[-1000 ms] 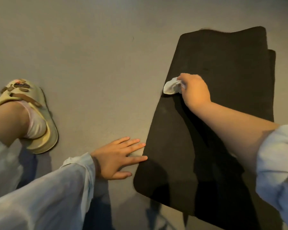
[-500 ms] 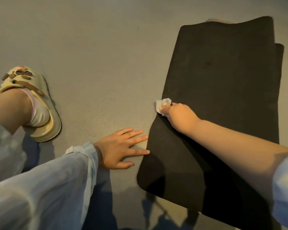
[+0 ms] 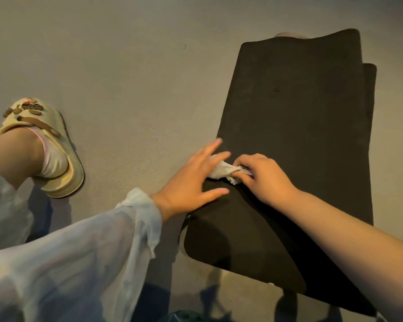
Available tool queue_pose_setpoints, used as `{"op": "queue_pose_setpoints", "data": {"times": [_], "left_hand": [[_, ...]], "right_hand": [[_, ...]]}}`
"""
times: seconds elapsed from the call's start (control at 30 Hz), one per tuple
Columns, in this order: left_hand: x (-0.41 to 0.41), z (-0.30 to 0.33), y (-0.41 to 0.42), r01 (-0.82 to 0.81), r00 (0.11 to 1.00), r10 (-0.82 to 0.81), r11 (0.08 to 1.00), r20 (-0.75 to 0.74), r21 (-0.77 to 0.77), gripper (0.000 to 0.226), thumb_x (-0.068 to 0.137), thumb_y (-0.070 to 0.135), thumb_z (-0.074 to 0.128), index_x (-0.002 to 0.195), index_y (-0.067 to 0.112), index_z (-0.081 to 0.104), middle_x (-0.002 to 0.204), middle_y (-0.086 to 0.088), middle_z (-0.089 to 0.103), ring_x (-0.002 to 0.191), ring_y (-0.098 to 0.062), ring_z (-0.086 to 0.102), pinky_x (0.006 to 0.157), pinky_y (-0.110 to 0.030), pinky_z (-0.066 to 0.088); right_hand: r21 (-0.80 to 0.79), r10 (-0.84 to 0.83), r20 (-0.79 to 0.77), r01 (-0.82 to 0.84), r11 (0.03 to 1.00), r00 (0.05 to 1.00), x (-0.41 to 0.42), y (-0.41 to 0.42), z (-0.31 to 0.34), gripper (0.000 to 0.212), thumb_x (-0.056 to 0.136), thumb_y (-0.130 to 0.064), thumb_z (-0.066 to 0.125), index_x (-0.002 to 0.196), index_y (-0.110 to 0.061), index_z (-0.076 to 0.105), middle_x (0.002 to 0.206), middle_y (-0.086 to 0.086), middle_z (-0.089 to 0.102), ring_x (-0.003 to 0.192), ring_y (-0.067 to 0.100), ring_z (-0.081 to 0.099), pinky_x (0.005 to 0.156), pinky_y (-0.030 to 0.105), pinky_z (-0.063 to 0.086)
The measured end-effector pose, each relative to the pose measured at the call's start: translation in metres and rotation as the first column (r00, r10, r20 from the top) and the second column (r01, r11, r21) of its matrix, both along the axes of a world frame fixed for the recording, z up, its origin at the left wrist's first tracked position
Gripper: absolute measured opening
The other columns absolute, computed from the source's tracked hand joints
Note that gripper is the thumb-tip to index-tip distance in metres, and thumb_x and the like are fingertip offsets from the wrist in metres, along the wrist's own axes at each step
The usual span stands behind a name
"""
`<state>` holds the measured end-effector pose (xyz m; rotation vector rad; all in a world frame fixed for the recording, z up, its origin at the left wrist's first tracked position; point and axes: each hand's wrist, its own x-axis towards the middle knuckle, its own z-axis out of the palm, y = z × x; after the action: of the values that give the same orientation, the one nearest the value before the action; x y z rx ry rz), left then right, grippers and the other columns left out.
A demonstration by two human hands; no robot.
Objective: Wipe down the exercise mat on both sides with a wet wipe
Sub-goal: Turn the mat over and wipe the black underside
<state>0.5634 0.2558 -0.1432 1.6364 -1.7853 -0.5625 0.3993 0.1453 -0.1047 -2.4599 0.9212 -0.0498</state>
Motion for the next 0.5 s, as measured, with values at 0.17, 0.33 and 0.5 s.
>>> {"op": "queue_pose_setpoints", "data": {"times": [0.17,0.33,0.5], "left_hand": [[-0.025,0.004,-0.037,0.088,0.991,-0.096,0.993,0.092,0.085,0.026,0.089,0.016,0.061,0.114,0.010,0.064,0.134,-0.008,0.053,0.123,-0.025,0.048,0.104,-0.027,0.030],[-0.007,-0.007,-0.059,-0.286,0.950,0.290,0.957,-0.120,0.052,0.019,0.084,-0.007,0.054,0.096,0.000,0.068,0.106,-0.018,0.064,0.102,-0.033,0.059,0.088,-0.011,0.035],[0.013,-0.015,-0.099,-0.233,0.972,0.235,0.963,0.003,0.137,0.055,0.089,-0.011,0.044,0.140,0.008,0.040,0.152,-0.010,0.028,0.138,-0.020,0.028,0.110,-0.019,0.016]], "right_hand": [[-0.166,-0.113,-0.116,0.093,0.982,0.987,-0.030,-0.018,0.003,0.063,0.080,-0.051,0.062,0.133,-0.019,0.050,0.135,0.004,0.049,0.125,0.023,0.042,0.104,0.036,0.030],[-0.364,-0.179,-0.488,-0.012,0.931,0.854,-0.067,-0.016,-0.017,0.088,0.076,-0.077,-0.005,0.150,-0.032,0.007,0.159,0.006,0.008,0.146,0.025,0.005,0.115,0.049,0.003],[-0.346,-0.202,-0.429,0.046,0.937,0.880,-0.070,-0.014,-0.043,0.074,0.081,-0.073,-0.014,0.143,-0.032,-0.014,0.159,0.004,-0.005,0.144,0.021,-0.013,0.115,0.045,-0.006]]}}
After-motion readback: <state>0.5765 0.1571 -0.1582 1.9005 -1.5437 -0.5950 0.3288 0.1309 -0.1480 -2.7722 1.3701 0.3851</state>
